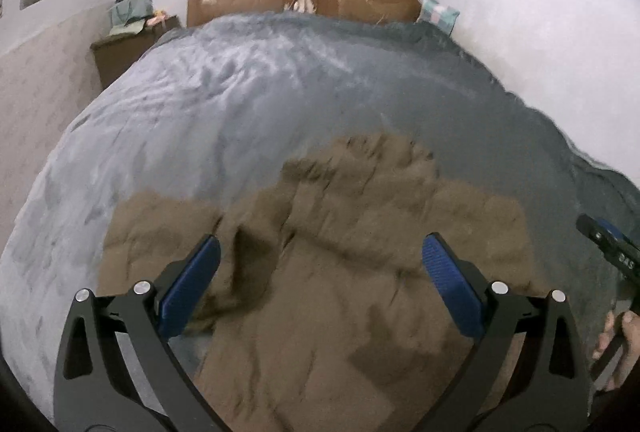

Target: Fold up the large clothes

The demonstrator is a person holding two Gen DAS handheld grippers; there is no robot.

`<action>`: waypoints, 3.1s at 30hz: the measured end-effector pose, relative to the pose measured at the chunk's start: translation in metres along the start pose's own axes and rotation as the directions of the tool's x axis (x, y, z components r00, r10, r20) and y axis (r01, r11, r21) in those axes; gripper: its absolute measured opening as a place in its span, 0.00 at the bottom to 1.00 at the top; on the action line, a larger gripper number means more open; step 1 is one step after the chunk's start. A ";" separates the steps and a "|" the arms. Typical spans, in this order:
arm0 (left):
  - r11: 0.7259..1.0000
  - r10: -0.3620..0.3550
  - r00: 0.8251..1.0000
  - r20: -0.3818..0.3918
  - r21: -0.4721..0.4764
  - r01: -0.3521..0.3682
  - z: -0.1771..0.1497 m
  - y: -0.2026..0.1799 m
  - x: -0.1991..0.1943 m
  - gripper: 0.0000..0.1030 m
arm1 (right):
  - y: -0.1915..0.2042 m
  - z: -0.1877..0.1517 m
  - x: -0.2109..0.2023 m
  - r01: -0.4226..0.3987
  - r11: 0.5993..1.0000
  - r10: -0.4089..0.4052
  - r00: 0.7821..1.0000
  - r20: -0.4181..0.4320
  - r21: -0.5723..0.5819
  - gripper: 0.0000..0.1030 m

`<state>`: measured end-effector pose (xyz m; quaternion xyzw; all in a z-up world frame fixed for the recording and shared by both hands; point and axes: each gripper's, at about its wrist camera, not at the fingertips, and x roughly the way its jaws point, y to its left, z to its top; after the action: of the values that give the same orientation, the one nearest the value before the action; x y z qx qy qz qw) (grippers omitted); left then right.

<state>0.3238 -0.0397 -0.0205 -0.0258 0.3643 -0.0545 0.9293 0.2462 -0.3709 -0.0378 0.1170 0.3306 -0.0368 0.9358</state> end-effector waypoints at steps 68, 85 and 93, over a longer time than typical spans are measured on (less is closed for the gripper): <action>0.996 0.081 0.953 -0.293 0.057 -0.067 -0.061 -0.002 0.127 0.77 | 0.013 -0.094 0.102 0.024 0.987 -0.081 0.932 -0.354 -0.162 0.47; 0.994 0.099 0.936 -0.337 0.066 -0.082 -0.073 0.001 0.148 0.79 | 0.012 -0.105 0.121 0.043 0.988 -0.100 0.912 -0.398 -0.150 0.50; 0.994 0.106 0.953 -0.283 0.041 -0.098 -0.075 0.021 0.098 0.90 | 0.020 -0.103 0.079 0.039 0.994 -0.073 0.934 -0.349 -0.104 0.71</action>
<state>0.3457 -0.0314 -0.1438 0.0135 0.4943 -0.0145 0.8691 0.2478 -0.3261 -0.1618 0.0674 0.4973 -0.0260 0.8646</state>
